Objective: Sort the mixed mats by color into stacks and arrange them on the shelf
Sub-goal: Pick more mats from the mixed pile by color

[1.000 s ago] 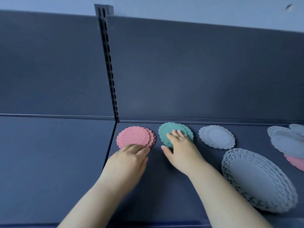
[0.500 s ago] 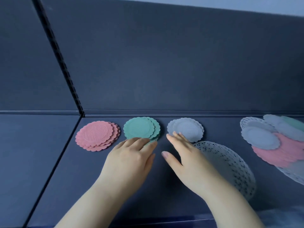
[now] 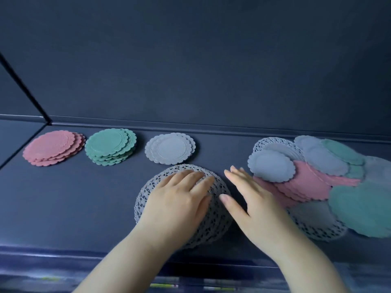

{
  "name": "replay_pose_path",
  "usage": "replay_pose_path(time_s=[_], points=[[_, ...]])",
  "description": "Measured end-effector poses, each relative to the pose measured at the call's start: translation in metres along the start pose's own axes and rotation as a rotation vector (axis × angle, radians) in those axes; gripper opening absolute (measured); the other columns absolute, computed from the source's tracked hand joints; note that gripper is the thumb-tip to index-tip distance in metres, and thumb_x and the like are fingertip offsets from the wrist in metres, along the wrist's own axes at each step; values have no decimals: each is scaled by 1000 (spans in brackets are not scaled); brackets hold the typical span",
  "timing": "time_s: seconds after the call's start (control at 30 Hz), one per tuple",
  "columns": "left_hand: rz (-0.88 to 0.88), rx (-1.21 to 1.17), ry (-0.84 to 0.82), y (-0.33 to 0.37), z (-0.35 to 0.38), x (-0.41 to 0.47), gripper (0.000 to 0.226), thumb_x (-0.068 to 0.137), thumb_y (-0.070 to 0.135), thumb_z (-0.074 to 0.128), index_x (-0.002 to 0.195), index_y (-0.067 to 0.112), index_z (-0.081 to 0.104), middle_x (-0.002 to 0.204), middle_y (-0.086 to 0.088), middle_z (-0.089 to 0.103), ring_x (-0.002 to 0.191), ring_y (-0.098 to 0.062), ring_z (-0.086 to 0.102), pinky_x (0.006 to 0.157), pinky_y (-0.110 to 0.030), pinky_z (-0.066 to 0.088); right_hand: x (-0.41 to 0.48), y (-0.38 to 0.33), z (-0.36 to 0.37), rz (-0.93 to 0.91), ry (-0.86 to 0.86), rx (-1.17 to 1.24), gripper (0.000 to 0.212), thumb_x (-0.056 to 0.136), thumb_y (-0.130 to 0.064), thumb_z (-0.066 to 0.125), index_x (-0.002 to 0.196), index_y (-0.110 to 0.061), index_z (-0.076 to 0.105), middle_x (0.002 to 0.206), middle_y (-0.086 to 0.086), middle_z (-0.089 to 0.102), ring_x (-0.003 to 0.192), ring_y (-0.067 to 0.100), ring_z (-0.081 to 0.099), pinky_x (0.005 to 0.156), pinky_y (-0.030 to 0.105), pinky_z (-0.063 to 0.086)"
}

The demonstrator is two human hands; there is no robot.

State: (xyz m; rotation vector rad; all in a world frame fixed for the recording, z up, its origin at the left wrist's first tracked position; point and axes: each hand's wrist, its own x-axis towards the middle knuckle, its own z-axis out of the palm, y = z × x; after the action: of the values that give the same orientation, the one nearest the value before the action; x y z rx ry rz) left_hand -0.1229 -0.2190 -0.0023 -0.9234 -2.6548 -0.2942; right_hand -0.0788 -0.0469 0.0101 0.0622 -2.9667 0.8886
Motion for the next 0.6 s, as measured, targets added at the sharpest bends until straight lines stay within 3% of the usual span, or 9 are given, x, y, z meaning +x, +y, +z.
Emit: replay_pose_path(time_s=[0.23,0.47,0.6], points=[[-32,-14,25,21,-2,-21,38,88,35,42,114,21,66,112,3,67,105,-21,62,87,-35,49,-25,9,-9,-57,10,-44,54,91,-48,39,142,-38,23,147,-27,16,136,-11,2,107,9,3],[21,-128,54,19,-1,-44,38,90,34,42,117,20,65,113,4,65,105,-20,61,85,-32,48,-62,-1,6,15,66,-77,51,91,-49,39,140,-34,32,135,-31,21,132,-14,10,98,-4,-1],[18,-186,106,28,1,-59,36,90,31,44,116,17,64,113,3,65,105,-21,61,87,-33,48,-78,0,1,58,89,-114,51,90,-41,44,139,-31,35,138,-28,25,135,-6,18,105,8,10]])
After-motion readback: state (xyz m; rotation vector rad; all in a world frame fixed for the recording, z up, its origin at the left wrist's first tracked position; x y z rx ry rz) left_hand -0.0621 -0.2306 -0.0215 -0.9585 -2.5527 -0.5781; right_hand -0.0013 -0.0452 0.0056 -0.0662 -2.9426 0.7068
